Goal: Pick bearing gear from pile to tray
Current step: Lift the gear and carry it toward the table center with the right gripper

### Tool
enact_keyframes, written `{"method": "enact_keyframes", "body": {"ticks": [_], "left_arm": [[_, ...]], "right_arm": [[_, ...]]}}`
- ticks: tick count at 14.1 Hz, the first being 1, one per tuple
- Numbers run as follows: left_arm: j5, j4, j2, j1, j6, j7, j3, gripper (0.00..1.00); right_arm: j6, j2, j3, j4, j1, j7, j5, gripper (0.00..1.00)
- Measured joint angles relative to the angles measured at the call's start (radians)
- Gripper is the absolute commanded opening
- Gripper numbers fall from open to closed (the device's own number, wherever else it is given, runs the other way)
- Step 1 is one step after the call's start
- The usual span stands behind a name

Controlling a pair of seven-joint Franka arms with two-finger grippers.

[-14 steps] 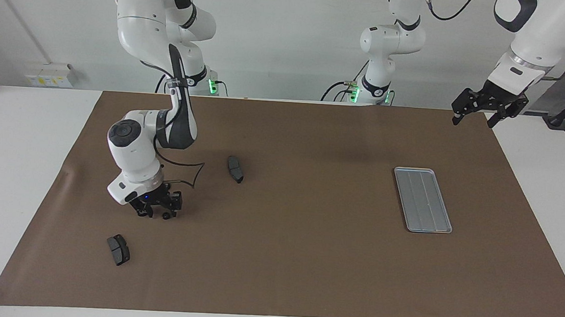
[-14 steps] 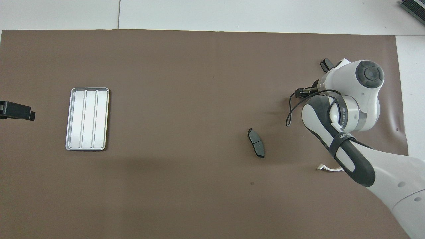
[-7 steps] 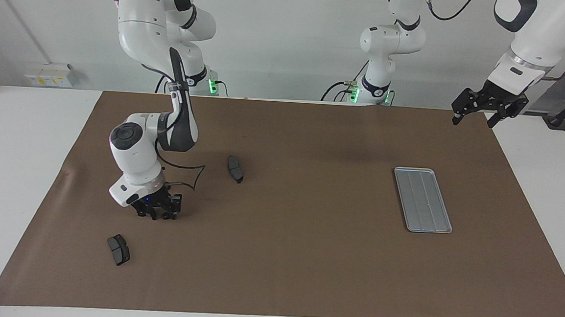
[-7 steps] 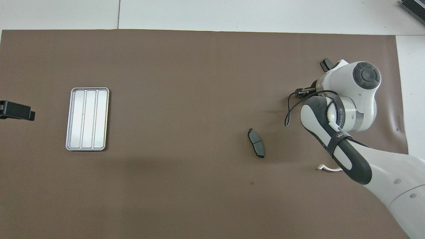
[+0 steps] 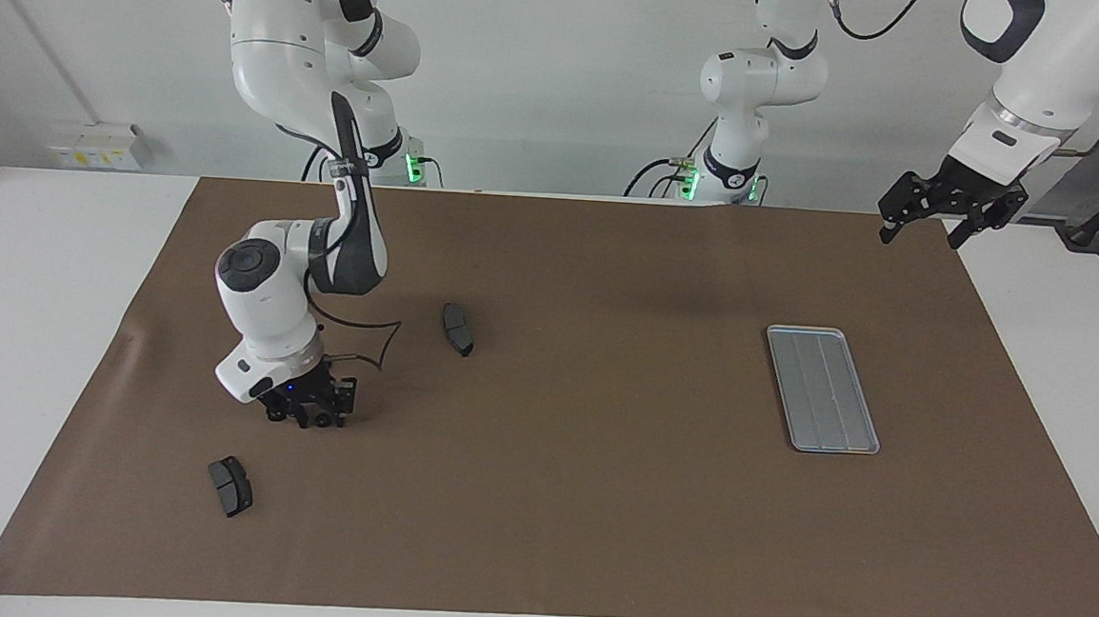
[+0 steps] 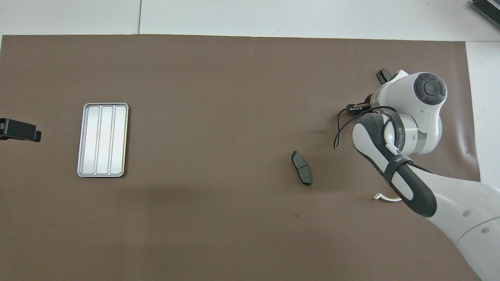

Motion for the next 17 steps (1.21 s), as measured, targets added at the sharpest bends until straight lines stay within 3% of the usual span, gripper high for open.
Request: {"method": "enact_keyframes", "body": {"ticks": [11, 12, 14, 15, 17], "left_arm": [[0.0, 0.0, 0.0, 0.0, 0.0, 0.0, 0.0, 1.0], [0.0, 0.0, 0.0, 0.0, 0.0, 0.0, 0.0, 1.0], [0.0, 0.0, 0.0, 0.0, 0.0, 0.0, 0.0, 1.0], [0.0, 0.0, 0.0, 0.0, 0.0, 0.0, 0.0, 1.0], [0.0, 0.0, 0.0, 0.0, 0.0, 0.0, 0.0, 1.0]], "right_arm": [[-0.012, -0.001, 0.001, 0.002, 0.0, 0.0, 0.0, 0.51], [-0.013, -0.001, 0.001, 0.002, 0.0, 0.0, 0.0, 0.41], [-0.015, -0.002, 0.001, 0.003, -0.001, -0.001, 0.0, 0.1], [-0.016, -0.004, 0.0, 0.003, -0.001, -0.001, 0.0, 0.0], [-0.018, -0.006, 0.0, 0.003, -0.001, -0.001, 0.0, 0.0]]}}
